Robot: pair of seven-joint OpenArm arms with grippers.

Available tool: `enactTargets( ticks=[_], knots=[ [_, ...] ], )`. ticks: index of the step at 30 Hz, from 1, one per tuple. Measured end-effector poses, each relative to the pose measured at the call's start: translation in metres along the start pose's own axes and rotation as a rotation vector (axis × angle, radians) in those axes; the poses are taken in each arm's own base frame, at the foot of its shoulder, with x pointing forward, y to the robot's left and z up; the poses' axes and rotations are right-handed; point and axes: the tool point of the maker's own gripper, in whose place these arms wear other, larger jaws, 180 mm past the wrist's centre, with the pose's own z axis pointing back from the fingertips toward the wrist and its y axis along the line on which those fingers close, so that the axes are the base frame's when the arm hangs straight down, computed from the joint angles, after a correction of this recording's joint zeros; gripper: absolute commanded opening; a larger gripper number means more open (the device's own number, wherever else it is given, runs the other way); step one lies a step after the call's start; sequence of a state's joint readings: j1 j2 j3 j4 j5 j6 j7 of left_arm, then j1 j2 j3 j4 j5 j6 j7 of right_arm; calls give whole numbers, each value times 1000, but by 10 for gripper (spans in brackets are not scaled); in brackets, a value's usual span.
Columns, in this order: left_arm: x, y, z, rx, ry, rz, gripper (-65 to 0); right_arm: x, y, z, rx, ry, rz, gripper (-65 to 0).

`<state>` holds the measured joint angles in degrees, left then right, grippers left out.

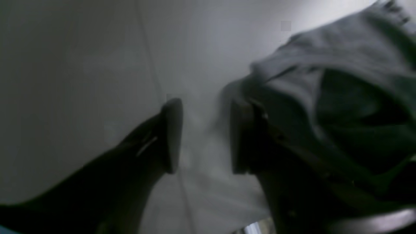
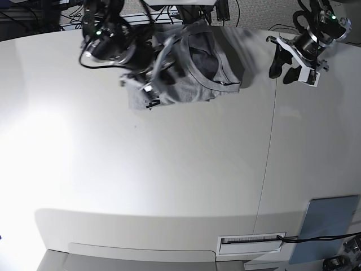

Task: Fold the T-shirt properly
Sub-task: 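Grasp the bundle edge with the left gripper while the right gripper holds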

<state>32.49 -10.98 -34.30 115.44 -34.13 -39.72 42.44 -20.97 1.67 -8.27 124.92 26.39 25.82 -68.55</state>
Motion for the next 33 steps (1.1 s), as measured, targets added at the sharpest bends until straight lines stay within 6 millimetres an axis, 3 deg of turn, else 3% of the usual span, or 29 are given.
enactTargets(
  ticks=[4,8,10,12,17,23,31,33],
  knots=[
    [5,-3,0,-19,-25,19,-487,-23,-26,12,-70,91,19,-618],
    [5,-3,0,-19,-24,19,-487,-51,-18,17,-43,168,19,-638],
    [5,-3,0,-19,-24,19,-487,-54,-13,16,-26,180,30,-646],
    [5,-3,0,-19,-24,19,-487,-52,-14,10,-26,152,31,-650],
    [5,-3,0,-19,-23,19,-487,-79,-24,-28,-13,229,22,-650],
    [5,-3,0,-19,-24,18,-487,-44,-35,-67,2,159,9,-650],
    [7,-4,-1,-27,-33,26,-495,-7,-64,-71,-80,118,45,-650],
    [11,-7,0,-42,-56,43,-566,-3,-64,-70,-81,110,50,-650]
  ],
)
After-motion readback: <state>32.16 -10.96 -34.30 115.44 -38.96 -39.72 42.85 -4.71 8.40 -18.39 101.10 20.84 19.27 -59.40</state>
